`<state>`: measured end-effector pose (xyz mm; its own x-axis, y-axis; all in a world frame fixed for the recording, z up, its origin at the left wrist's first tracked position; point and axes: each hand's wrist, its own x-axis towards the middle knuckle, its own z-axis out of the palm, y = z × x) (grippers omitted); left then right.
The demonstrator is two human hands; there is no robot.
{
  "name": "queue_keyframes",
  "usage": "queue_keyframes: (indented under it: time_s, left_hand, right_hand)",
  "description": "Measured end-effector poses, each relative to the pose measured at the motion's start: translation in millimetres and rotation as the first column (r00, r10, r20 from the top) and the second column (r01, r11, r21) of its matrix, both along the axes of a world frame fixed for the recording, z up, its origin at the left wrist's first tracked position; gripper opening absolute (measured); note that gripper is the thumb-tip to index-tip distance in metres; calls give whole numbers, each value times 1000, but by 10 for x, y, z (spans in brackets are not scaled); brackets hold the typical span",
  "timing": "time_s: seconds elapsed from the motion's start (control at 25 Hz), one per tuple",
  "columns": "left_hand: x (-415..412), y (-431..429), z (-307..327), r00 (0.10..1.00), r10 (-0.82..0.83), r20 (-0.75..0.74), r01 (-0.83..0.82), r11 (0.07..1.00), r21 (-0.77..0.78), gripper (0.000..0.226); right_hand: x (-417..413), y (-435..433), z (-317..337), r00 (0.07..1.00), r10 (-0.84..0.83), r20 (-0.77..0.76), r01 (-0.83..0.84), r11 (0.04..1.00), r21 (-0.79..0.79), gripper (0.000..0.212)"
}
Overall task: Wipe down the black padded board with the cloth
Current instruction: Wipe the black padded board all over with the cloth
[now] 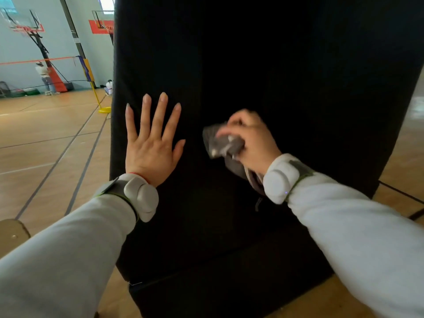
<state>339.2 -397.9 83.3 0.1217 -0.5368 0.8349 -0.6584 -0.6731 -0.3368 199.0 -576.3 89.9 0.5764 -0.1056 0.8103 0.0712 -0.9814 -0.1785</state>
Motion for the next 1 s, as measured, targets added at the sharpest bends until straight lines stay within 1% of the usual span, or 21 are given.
queue_keyframes:
  time_s: [0.08,0.12,0.24,0.32,0.4,0.56,0.6,0.64,0.68,0.72,0.8,0.88,1.0]
  left_hand:
    - [15,11,-22,1000,-1,0,1,1000,-2,68]
    - [8,8,-27,1000,-6,3,6,1000,-2,68]
    - [10,15,-11,1000,-29,6,29,1000,-10,67]
    - [-10,33,-43,998,-55,0,55,998,-1,66]
    - [-25,81,-167,997,-79,-16,80,996,31,64]
    - [4,137,-401,999,-37,4,36,994,105,64]
    - [12,132,-412,1000,-28,6,28,994,105,65]
    - [21,121,-410,1000,-26,5,25,995,100,67]
    - [26,112,-403,1000,-30,5,29,995,95,69]
    - [28,110,-394,999,-37,7,36,995,88,71]
    - [27,111,-403,999,-36,15,35,996,80,72]
    - [26,101,-421,999,-36,15,35,996,79,72]
    - [31,84,-436,999,-45,20,44,997,68,69]
  right_hand:
    - [116,32,278,977,-71,199,60,996,64,33]
    - [175,78,308,965,-102,240,85,993,82,32]
    - [325,174,45,955,-140,262,114,987,110,32]
    - [288,145,-166,968,-110,226,93,992,85,37]
    - [239,121,-410,987,-84,139,80,996,34,43]
    - [124,143,-952,997,-56,-54,55,998,-34,42]
    - [82,123,-946,995,-35,-89,31,998,-52,41]
    - [59,88,-850,997,-16,-80,12,999,-53,38]
    - [51,63,-702,1000,-13,-18,12,999,-35,36]
    - [67,45,-526,996,-36,79,36,999,1,34]
    - [149,35,-219,964,-113,242,94,991,91,36]
    - [250,102,-172,944,-163,288,127,982,138,36]
    - [321,179,-493,954,-168,250,141,982,123,34]
